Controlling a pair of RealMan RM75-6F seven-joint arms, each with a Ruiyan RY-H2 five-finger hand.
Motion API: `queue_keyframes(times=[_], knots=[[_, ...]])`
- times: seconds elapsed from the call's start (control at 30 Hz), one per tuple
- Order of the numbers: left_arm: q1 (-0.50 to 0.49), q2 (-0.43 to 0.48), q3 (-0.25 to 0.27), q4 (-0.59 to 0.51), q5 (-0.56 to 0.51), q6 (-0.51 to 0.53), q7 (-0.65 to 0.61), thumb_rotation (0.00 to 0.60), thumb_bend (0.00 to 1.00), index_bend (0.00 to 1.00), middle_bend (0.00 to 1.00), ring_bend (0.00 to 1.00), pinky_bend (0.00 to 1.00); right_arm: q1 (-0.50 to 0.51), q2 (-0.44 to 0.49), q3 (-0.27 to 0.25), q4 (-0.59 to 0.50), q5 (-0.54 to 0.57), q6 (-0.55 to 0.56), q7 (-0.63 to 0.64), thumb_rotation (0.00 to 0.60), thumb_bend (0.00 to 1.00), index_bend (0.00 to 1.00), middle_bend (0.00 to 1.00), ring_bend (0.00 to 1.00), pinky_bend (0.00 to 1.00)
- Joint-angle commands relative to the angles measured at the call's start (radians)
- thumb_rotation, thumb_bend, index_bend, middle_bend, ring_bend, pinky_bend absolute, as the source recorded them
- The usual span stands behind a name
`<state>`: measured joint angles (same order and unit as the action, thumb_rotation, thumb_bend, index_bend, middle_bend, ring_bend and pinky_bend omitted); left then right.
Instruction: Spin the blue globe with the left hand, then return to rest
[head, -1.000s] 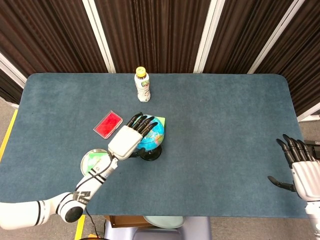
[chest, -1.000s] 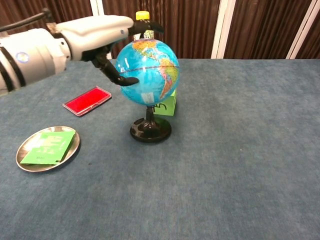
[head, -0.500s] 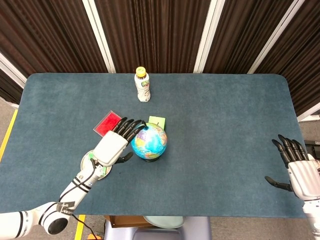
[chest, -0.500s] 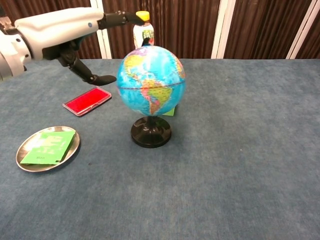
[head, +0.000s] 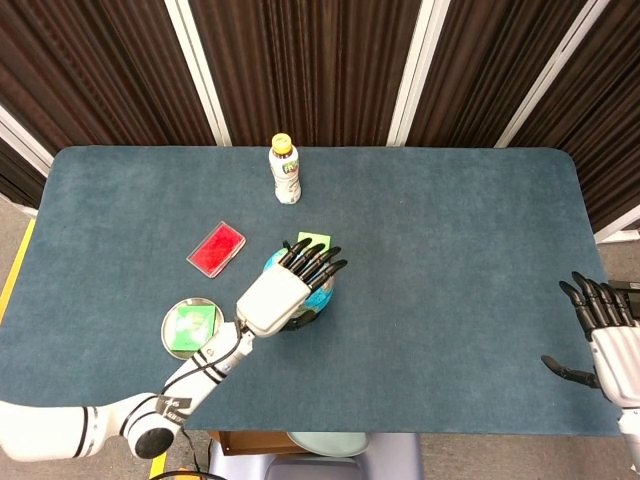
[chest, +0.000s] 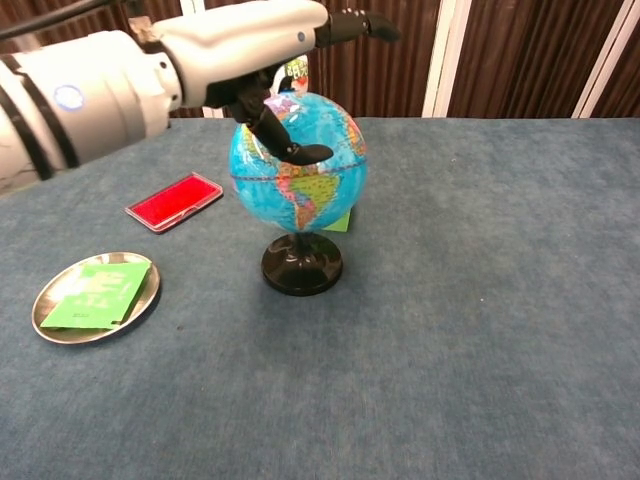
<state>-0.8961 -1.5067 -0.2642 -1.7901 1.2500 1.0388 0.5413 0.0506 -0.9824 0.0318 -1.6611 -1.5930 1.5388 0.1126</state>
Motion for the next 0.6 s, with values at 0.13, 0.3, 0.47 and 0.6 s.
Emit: queue_keyframes(times=[0.13, 0.3, 0.47, 0.6], knots=[[-0.034, -0.029, -0.024, 0.04, -0.081, -0.007, 0.048, 0.6, 0.31, 0.0, 0.0, 0.0, 0.0, -0.003, -0.002, 0.0, 0.008, 0.001, 0.002, 0.01, 0.6, 0.05, 0.0, 0.0, 0.0, 0.0], [-0.017, -0.008, -0.005, 0.019, -0.087, 0.018, 0.049, 0.6, 0.31, 0.0, 0.0, 0.0, 0.0, 0.0, -0.003, 0.0, 0.01, -0.003, -0.001, 0.011, 0.6, 0.05, 0.0, 0.0, 0.0, 0.0], [0.024, 0.024, 0.033, 0.007, -0.07, 0.049, 0.018, 0.6, 0.32, 0.0, 0.0, 0.0, 0.0, 0.007, -0.005, 0.0, 0.009, -0.009, -0.008, 0.011, 0.6, 0.05, 0.0, 0.0, 0.0, 0.0], [0.064, 0.048, 0.065, 0.013, -0.05, 0.081, -0.015, 0.6, 0.32, 0.0, 0.0, 0.0, 0.0, 0.011, -0.007, -0.001, 0.008, -0.015, -0.012, 0.01, 0.6, 0.05, 0.0, 0.0, 0.0, 0.0]])
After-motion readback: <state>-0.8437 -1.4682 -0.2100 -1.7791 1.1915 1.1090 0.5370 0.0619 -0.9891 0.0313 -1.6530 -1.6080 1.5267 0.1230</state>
